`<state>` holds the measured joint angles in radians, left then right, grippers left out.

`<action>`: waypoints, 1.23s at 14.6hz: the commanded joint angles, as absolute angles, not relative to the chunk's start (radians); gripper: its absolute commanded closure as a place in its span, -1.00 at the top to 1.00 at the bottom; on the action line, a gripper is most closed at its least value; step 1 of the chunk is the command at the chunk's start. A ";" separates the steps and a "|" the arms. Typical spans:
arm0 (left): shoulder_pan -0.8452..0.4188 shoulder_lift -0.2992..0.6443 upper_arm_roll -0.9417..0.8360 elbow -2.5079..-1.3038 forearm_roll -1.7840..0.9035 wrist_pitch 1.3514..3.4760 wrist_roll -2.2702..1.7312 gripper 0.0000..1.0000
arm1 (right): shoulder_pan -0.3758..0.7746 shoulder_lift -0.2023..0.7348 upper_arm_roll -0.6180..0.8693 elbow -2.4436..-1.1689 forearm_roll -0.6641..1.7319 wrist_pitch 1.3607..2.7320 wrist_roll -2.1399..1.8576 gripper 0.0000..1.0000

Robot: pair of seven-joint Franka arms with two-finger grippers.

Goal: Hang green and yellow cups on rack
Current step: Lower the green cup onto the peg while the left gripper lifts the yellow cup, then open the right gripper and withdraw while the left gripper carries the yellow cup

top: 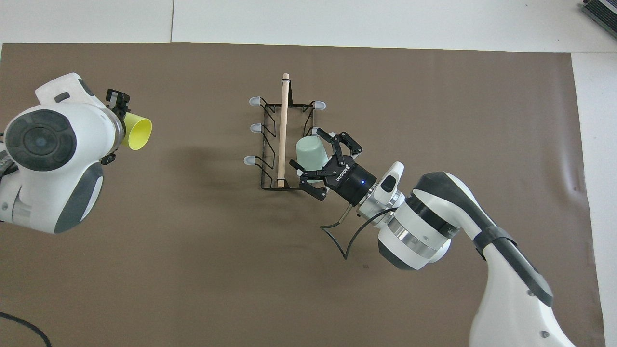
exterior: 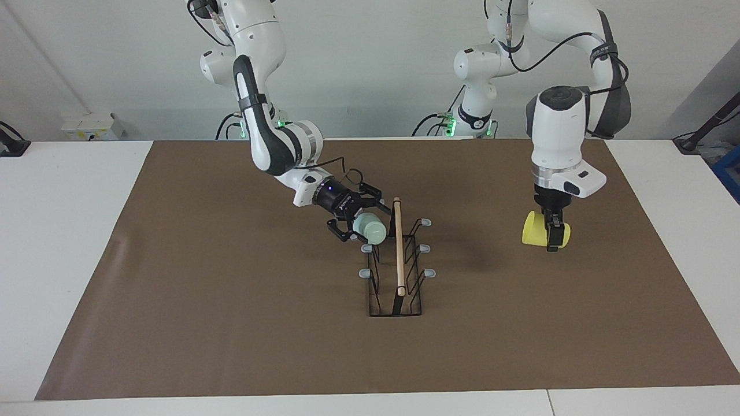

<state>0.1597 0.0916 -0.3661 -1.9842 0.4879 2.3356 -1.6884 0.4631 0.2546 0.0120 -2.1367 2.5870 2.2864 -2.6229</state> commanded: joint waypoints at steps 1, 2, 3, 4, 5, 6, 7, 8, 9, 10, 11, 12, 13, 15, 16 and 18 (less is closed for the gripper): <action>0.156 0.080 -0.435 -1.987 0.609 2.272 -1.745 -1.00 | 0.459 0.184 0.020 -2.143 2.711 2.373 -2.669 1.00; 0.156 0.078 -0.458 -1.988 0.662 2.267 -1.794 -1.00 | 0.460 0.166 0.020 -2.143 2.711 2.394 -2.654 1.00; 0.156 0.077 -0.494 -1.988 0.722 2.249 -1.860 -1.00 | 0.460 0.143 0.020 -2.143 2.711 2.433 -2.645 1.00; 0.156 0.075 -0.524 -1.988 0.768 2.231 -1.909 -1.00 | 0.460 0.117 0.020 -2.143 2.704 2.491 -2.645 1.00; 0.156 0.071 -0.560 -1.991 0.799 2.209 -1.937 -1.00 | 0.459 0.095 0.018 -2.141 2.692 2.549 -2.645 1.00; 0.156 0.064 -0.592 -1.994 0.822 2.183 -1.942 -1.00 | 0.459 0.075 0.018 -2.140 2.686 2.586 -2.645 1.00; 0.155 0.060 -0.618 -1.997 0.848 2.156 -1.942 -1.00 | 0.456 0.061 0.017 -2.140 2.668 2.617 -2.645 1.00; 0.155 0.055 -0.650 -1.999 0.867 2.142 -1.944 -1.00 | 0.448 0.046 0.014 -2.137 2.642 2.659 -2.643 1.00; 0.155 0.051 -0.672 -2.000 0.880 2.132 -1.957 -1.00 | 0.431 0.032 0.015 -2.125 2.590 2.718 -2.643 1.00; 0.153 0.049 -0.693 -2.000 0.915 2.122 -1.989 -1.00 | 0.417 0.020 0.014 -2.111 2.515 2.768 -2.640 1.00; 0.152 0.049 -0.716 -2.000 0.937 2.109 -2.049 -1.00 | 0.399 0.012 0.012 -2.102 2.443 2.795 -2.637 1.00; 0.150 0.048 -0.733 -2.002 0.963 2.094 -2.109 -1.00 | 0.379 0.011 0.012 -2.097 2.383 2.803 -2.629 1.00; 0.150 0.048 -0.755 -2.003 0.988 2.085 -2.143 -1.00 | 0.362 0.011 0.012 -2.095 2.340 2.803 -2.623 1.00; 0.150 0.043 -0.782 -2.009 0.997 2.079 -2.154 -1.00 | 0.328 0.012 0.011 -2.091 2.251 2.804 -2.615 1.00; 0.149 0.038 -0.794 -2.023 0.999 2.079 -2.155 -1.00 | 0.304 0.012 0.009 -2.089 2.187 2.804 -2.612 1.00; 0.143 0.031 -0.805 -2.031 1.028 2.077 -2.190 -1.00 | 0.247 0.012 0.009 -2.088 2.039 2.797 -2.591 1.00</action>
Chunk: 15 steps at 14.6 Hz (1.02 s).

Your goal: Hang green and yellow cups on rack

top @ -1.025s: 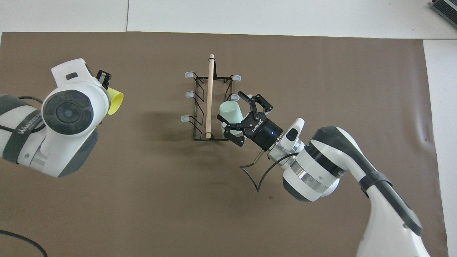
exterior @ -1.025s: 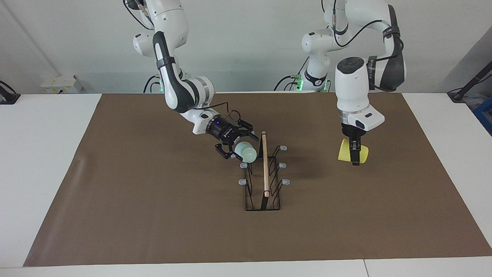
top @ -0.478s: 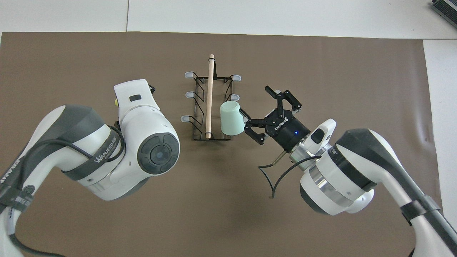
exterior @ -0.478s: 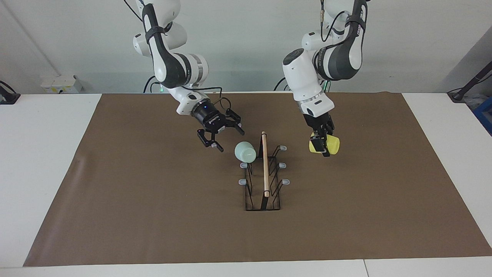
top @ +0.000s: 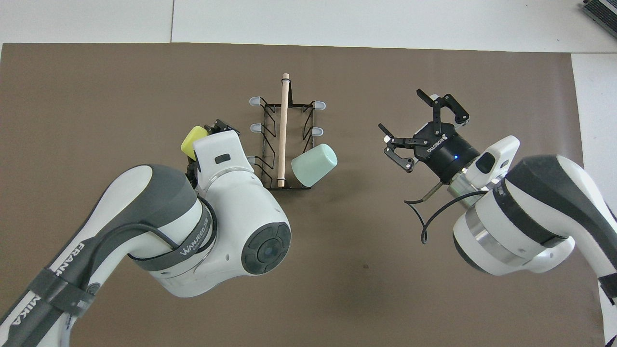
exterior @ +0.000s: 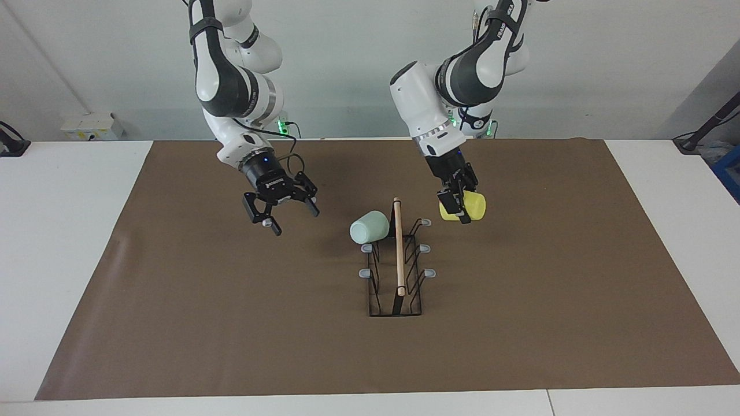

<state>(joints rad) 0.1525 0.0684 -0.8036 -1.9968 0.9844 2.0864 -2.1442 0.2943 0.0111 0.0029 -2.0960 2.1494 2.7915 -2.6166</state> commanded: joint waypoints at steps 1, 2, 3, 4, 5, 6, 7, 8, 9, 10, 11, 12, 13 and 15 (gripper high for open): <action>0.131 0.034 -0.807 -2.042 1.052 2.072 -2.218 -1.00 | 0.218 0.014 0.011 -2.088 1.961 2.789 -2.568 1.00; 0.123 0.040 -0.808 -2.054 1.087 2.068 -2.252 -1.00 | 0.201 0.014 0.011 -2.086 1.898 2.786 -2.539 1.00; 0.112 0.047 -0.808 -2.063 1.133 2.068 -2.291 -1.00 | 0.189 0.015 0.008 -2.083 1.829 2.780 -2.511 1.00; 0.109 0.049 -0.810 -2.063 1.159 2.062 -2.324 -1.00 | 0.166 0.017 0.008 -2.076 1.757 2.777 -2.485 1.00; 0.101 0.058 -0.810 -2.065 1.179 2.057 -2.339 -1.00 | 0.149 0.017 0.008 -2.075 1.691 2.773 -2.438 1.00; 0.097 0.078 -0.810 -2.063 1.225 2.040 -2.350 -1.00 | 0.138 0.018 0.008 -2.075 1.619 2.773 -2.372 1.00; 0.080 0.107 -0.811 -2.057 1.262 2.013 -2.385 -1.00 | 0.127 0.020 0.006 -2.075 1.547 2.773 -2.305 1.00; 0.063 0.139 -0.811 -2.048 1.302 1.991 -2.428 -1.00 | 0.115 0.024 0.006 -2.075 1.479 2.773 -2.233 1.00; 0.055 0.161 -0.811 -2.045 1.342 1.962 -2.489 -1.00 | 0.101 0.028 0.006 -2.075 1.403 2.773 -2.164 1.00; 0.051 0.172 -0.811 -2.045 1.376 1.953 -2.534 -1.00 | 0.089 0.031 0.006 -2.074 1.325 2.773 -2.099 1.00; 0.051 0.187 -0.811 -2.042 1.399 1.947 -2.539 -1.00 | 0.074 0.034 0.006 -2.072 1.251 2.770 -2.039 1.00; 0.046 0.196 -0.811 -2.039 1.407 1.941 -2.542 -1.00 | 0.061 0.034 0.005 -2.071 1.188 2.763 -1.987 1.00; 0.035 0.212 -0.811 -2.031 1.417 1.939 -2.543 -1.00 | 0.048 0.034 0.003 -2.069 1.128 2.740 -1.930 1.00; 0.000 0.256 -0.811 -2.022 1.472 1.916 -2.578 -1.00 | 0.031 0.034 -0.003 -2.068 1.001 2.715 -1.811 1.00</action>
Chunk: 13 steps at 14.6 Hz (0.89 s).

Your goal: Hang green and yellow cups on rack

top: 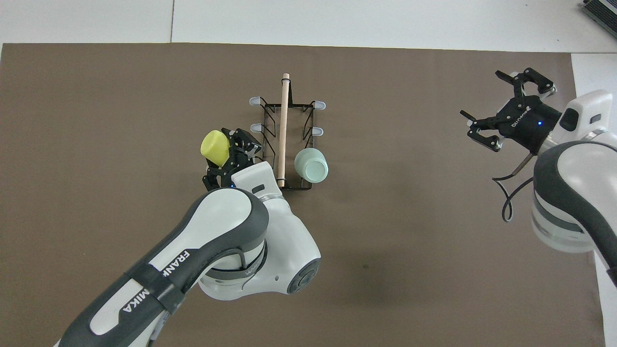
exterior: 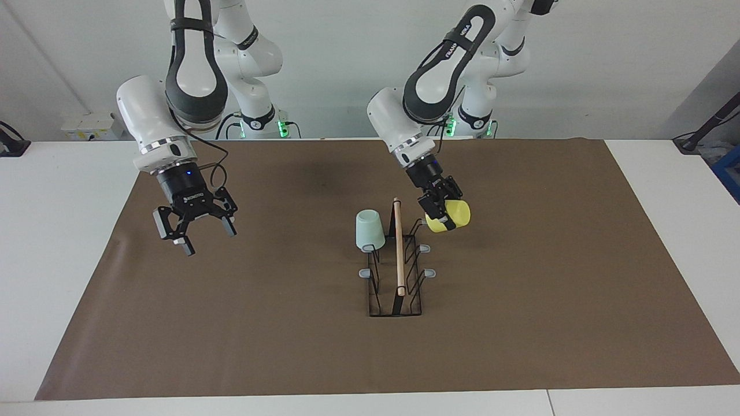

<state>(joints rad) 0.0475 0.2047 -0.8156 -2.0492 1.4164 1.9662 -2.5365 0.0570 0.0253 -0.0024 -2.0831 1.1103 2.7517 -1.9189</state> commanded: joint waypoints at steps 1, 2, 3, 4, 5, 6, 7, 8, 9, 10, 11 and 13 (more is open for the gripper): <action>-0.008 0.279 -0.813 -2.019 1.492 1.904 -2.585 -1.00 | 0.019 0.034 -0.003 -2.065 0.923 2.709 -1.758 1.00; -0.015 0.291 -0.815 -2.013 1.496 1.893 -2.585 -1.00 | 0.008 0.037 -0.003 -2.056 0.838 2.688 -1.706 1.00; -0.021 0.293 -0.816 -2.007 1.497 1.893 -2.585 -1.00 | 0.000 0.038 -0.003 -2.048 0.763 2.663 -1.636 1.00; -0.021 0.293 -0.816 -2.006 1.499 1.891 -2.585 -1.00 | -0.006 0.037 -0.005 -2.043 0.680 2.637 -1.571 1.00; -0.025 0.291 -0.816 -2.008 1.499 1.890 -2.585 -1.00 | -0.015 0.037 -0.005 -2.036 0.595 2.614 -1.509 1.00; -0.031 0.291 -0.818 -2.011 1.499 1.884 -2.585 -1.00 | -0.026 0.035 -0.005 -2.025 0.515 2.585 -1.450 1.00; -0.031 0.290 -0.819 -2.010 1.497 1.873 -2.585 -0.51 | -0.028 0.034 -0.005 -2.011 0.443 2.545 -1.383 1.00; -0.031 0.290 -0.824 -2.010 1.497 1.865 -2.585 0.20 | -0.028 0.034 -0.006 -2.002 0.372 2.521 -1.317 1.00; -0.031 0.290 -0.828 -2.011 1.494 1.861 -2.585 0.81 | -0.028 0.034 -0.005 -1.996 0.304 2.513 -1.254 1.00; -0.031 0.290 -0.831 -2.011 1.494 1.859 -2.585 1.00 | -0.026 0.034 -0.005 -1.994 0.243 2.508 -1.188 1.00; -0.031 0.290 -0.833 -2.011 1.493 1.858 -2.585 1.00 | -0.023 0.032 -0.005 -1.993 0.183 2.496 -1.108 1.00; -0.031 0.290 -0.845 -2.011 1.491 1.845 -2.585 1.00 | -0.011 0.028 -0.003 -1.985 0.045 2.461 -0.934 1.00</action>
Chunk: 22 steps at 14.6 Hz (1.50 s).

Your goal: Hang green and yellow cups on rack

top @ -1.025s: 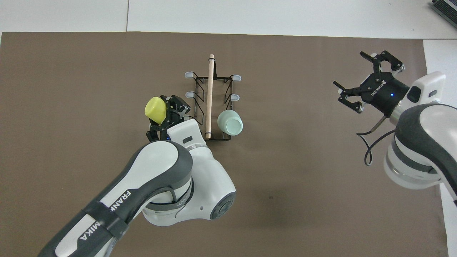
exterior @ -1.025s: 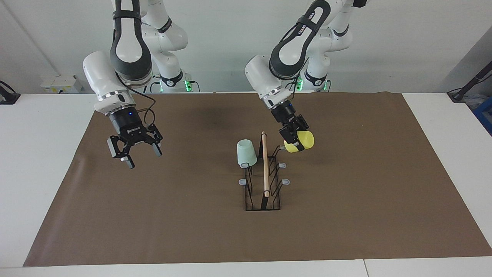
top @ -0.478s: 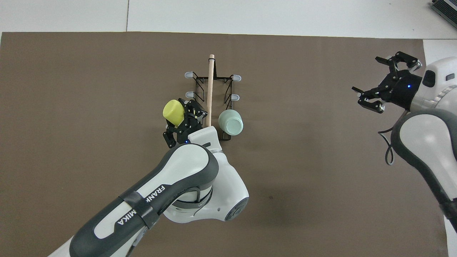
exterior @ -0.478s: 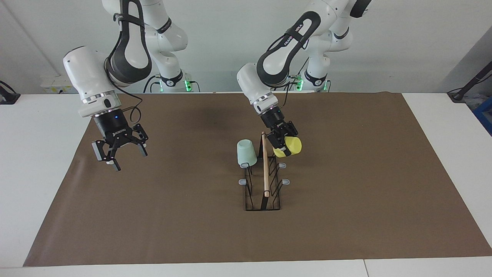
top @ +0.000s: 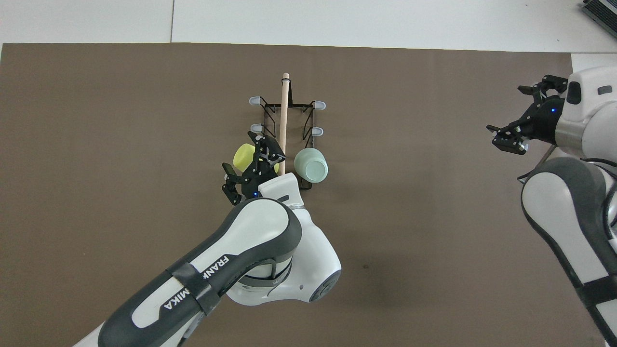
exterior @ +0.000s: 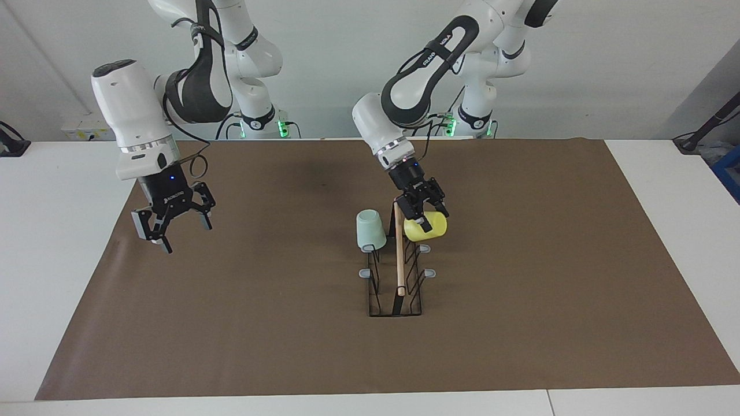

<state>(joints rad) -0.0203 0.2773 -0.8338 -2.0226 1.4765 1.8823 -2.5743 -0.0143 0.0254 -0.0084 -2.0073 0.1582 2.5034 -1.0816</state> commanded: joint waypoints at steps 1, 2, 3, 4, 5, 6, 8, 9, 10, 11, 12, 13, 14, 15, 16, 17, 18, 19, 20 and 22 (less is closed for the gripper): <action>-0.029 0.288 -0.847 -2.008 1.488 1.845 -2.583 1.00 | -0.009 0.028 0.000 -1.964 -0.022 2.418 -0.849 1.00; -0.029 0.285 -0.850 -2.005 1.483 1.845 -2.580 1.00 | -0.008 0.029 0.005 -1.930 -0.085 2.351 -0.760 1.00; -0.022 0.278 -0.859 -2.005 1.482 1.848 -2.574 1.00 | -0.006 0.029 0.008 -1.908 -0.127 2.294 -0.679 1.00; -0.017 0.272 -0.868 -2.003 1.479 1.850 -2.560 1.00 | -0.006 0.026 0.011 -1.899 -0.150 2.251 -0.611 1.00; -0.014 0.265 -0.871 -2.002 1.477 1.850 -2.540 1.00 | -0.005 0.022 0.012 -1.896 -0.155 2.218 -0.557 1.00; -0.012 0.255 -0.868 -1.999 1.462 1.858 -2.508 1.00 | -0.006 0.014 0.014 -1.887 -0.156 2.182 -0.507 1.00; 0.006 0.256 -0.861 -1.939 1.361 1.864 -2.350 1.00 | -0.006 0.011 0.014 -1.844 -0.156 2.075 -0.396 1.00; 0.008 0.255 -0.850 -1.916 1.295 1.864 -2.238 1.00 | -0.006 0.009 0.015 -1.824 -0.156 2.010 -0.337 1.00; 0.006 0.252 -0.819 -1.899 1.251 1.864 -2.130 1.00 | -0.006 0.005 0.020 -1.813 -0.152 1.962 -0.272 1.00; 0.006 0.247 -0.805 -1.884 1.214 1.865 -2.044 1.00 | -0.006 -0.011 0.029 -1.806 -0.144 1.919 -0.203 1.00; 0.008 0.238 -0.792 -1.882 1.177 1.873 -1.999 1.00 | -0.006 -0.024 0.037 -1.805 -0.137 1.886 -0.146 1.00; 0.008 0.232 -0.761 -1.867 1.143 1.897 -1.965 1.00 | -0.006 -0.040 0.040 -1.805 -0.135 1.849 -0.091 1.00; 0.006 0.216 -0.727 -1.867 1.119 1.925 -1.903 1.00 | -0.006 -0.054 0.043 -1.805 -0.123 1.815 -0.046 1.00; 0.006 0.198 -0.695 -1.870 1.080 1.940 -1.838 1.00 | -0.008 -0.061 0.041 -1.793 -0.083 1.769 -0.028 1.00; 0.006 0.183 -0.661 -1.868 1.034 1.954 -1.774 1.00 | -0.017 -0.063 0.035 -1.763 -0.022 1.708 -0.011 1.00; 0.003 0.167 -0.626 -1.868 0.988 1.968 -1.694 1.00 | -0.023 -0.060 0.034 -1.734 0.018 1.645 0.006 1.00; 0.000 0.149 -0.594 -1.871 0.942 1.973 -1.607 1.00 | -0.023 -0.060 0.032 -1.714 0.024 1.606 0.015 1.00; 0.000 0.137 -0.568 -1.876 0.898 1.974 -1.520 1.00 | -0.023 -0.060 0.031 -1.697 0.025 1.573 0.015 1.00; 0.002 0.127 -0.543 -1.878 0.867 1.974 -1.441 1.00 | -0.025 -0.057 0.029 -1.671 0.026 1.537 0.015 1.00; 0.003 0.109 -0.488 -1.878 0.801 1.980 -1.298 1.00 | -0.026 -0.037 0.031 -1.608 0.028 1.487 0.015 1.00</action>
<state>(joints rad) 0.0071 0.1508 -0.5401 -1.8560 0.8719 1.9554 -1.4351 -0.0086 -0.0673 0.0223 -1.6828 0.0036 1.5427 -0.0007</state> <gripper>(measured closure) 0.000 0.000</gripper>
